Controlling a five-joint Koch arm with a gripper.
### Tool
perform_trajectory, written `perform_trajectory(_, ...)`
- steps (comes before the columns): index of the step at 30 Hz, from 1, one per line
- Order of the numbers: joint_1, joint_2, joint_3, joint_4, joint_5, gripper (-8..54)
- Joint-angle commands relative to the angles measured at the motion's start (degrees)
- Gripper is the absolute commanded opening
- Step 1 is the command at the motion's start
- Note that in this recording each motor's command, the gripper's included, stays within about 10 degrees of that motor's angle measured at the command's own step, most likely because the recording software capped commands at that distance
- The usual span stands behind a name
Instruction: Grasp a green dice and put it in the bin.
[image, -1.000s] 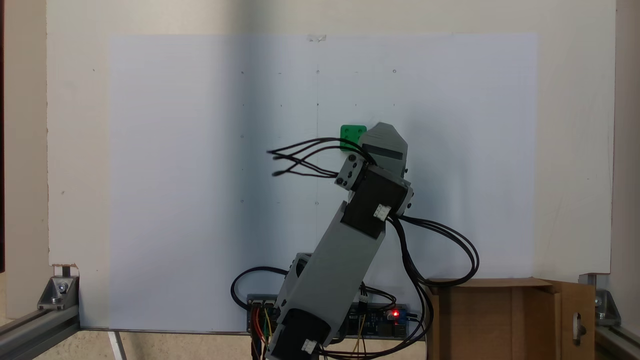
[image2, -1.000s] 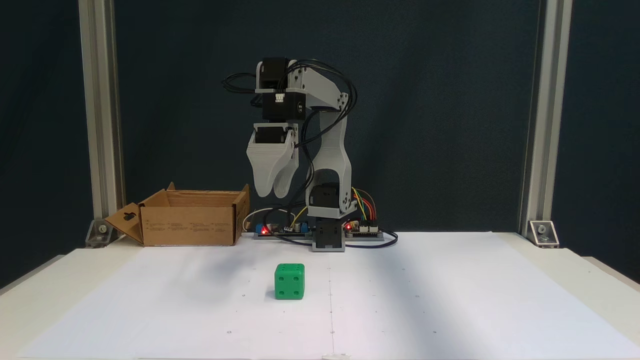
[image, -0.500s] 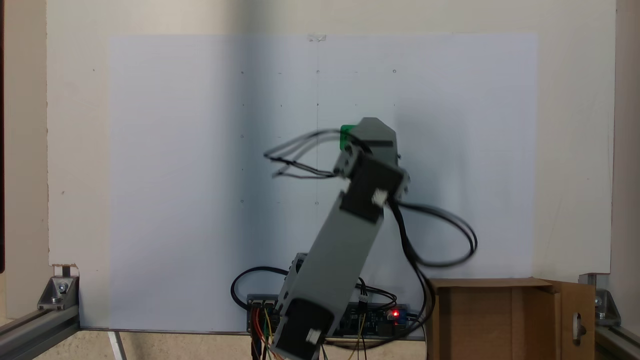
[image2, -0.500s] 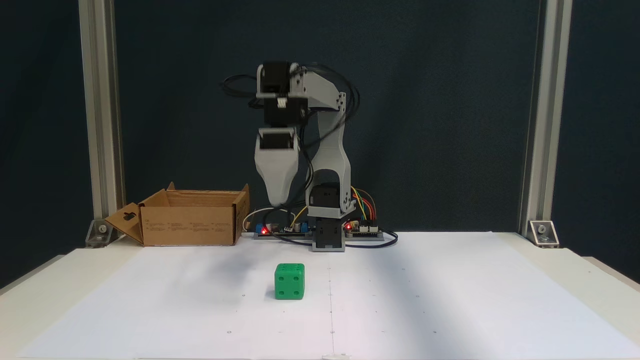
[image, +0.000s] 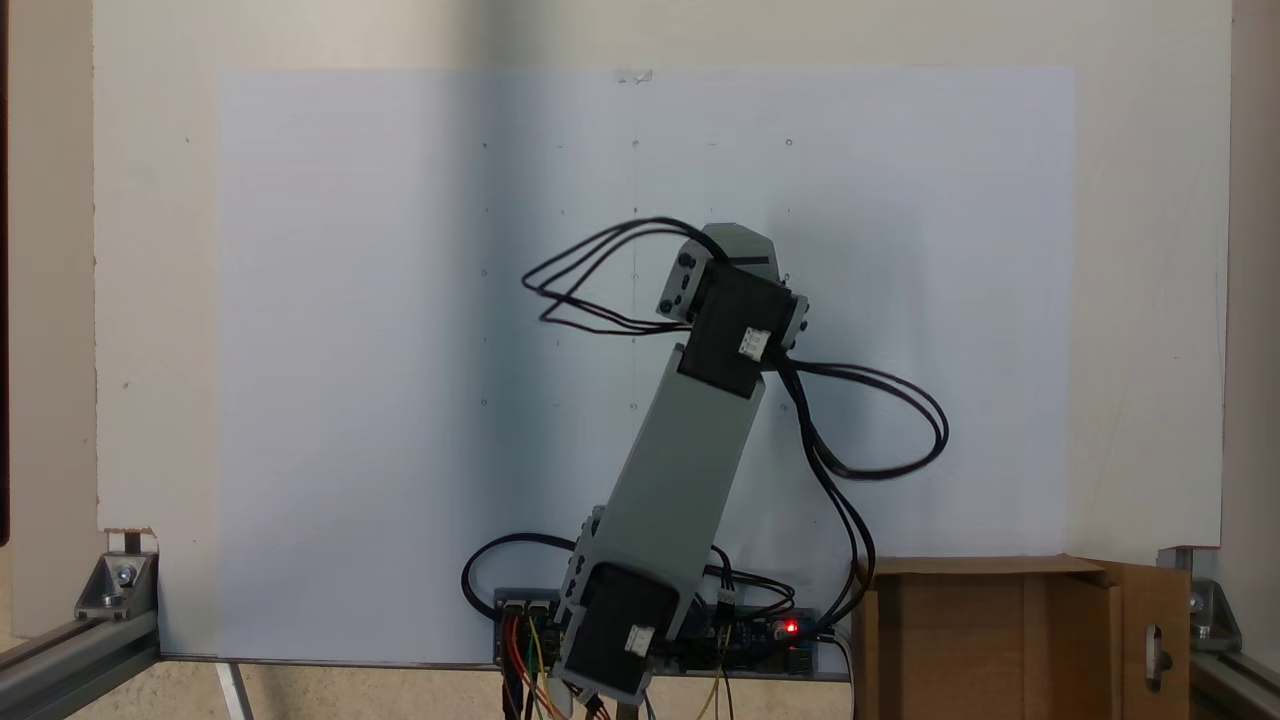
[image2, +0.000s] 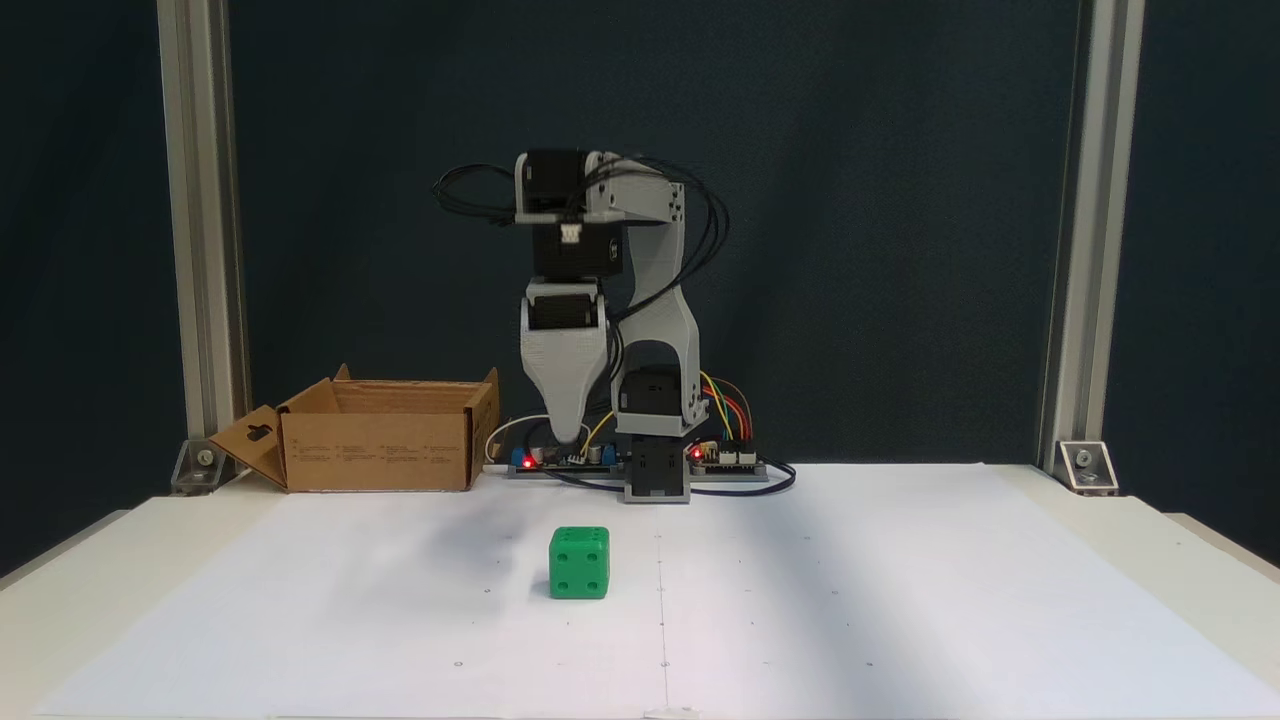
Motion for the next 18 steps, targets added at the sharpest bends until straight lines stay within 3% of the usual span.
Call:
perform_trajectory(1, 0.7, 1.23, -3.16, 1.05, -0.53, 47.2)
perform_trajectory(9, -0.97, 1.23, -3.25, 0.79, 7.12, 47.6)
perform_trajectory(18, -2.81, 1.23, -3.78, -2.55, 15.47, 44.1)
